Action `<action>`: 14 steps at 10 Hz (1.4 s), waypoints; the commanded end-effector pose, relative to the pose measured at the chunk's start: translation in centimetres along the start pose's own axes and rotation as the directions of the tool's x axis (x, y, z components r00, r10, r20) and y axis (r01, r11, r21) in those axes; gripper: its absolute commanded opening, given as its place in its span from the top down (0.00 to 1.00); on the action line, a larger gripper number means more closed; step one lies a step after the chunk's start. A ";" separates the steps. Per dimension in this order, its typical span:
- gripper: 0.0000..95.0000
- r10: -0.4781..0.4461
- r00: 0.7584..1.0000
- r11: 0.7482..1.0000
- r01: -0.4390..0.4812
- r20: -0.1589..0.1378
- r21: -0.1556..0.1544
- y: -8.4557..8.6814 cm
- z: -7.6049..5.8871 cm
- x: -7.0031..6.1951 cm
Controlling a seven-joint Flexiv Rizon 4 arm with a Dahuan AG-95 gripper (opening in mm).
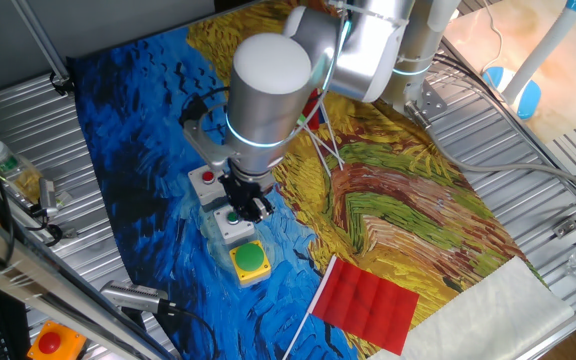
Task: Press three buttons from left to right in sequence
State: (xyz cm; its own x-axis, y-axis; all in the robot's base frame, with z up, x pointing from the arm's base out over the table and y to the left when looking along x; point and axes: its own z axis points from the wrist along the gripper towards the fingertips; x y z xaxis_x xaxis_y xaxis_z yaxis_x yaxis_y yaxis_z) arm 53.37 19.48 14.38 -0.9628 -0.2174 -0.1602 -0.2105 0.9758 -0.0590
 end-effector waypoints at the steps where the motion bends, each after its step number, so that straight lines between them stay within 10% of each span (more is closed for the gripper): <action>1: 1.00 0.003 1.000 1.000 -0.003 -0.023 0.000 0.2 -0.5 -0.9; 3: 1.00 0.009 0.999 1.000 -0.008 -0.036 0.003 1.2 -1.8 -3.3; 10: 1.00 0.005 1.000 1.000 -0.006 -0.031 -0.026 1.9 -0.8 -4.2; 14: 1.00 0.001 0.992 1.000 -0.004 -0.122 -0.019 2.0 -0.6 -4.4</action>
State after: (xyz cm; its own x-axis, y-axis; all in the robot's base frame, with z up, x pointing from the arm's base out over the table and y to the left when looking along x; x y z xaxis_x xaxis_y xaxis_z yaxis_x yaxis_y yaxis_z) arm 57.01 22.39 15.66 -0.9761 -0.2117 -0.0497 -0.2100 0.9770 -0.0380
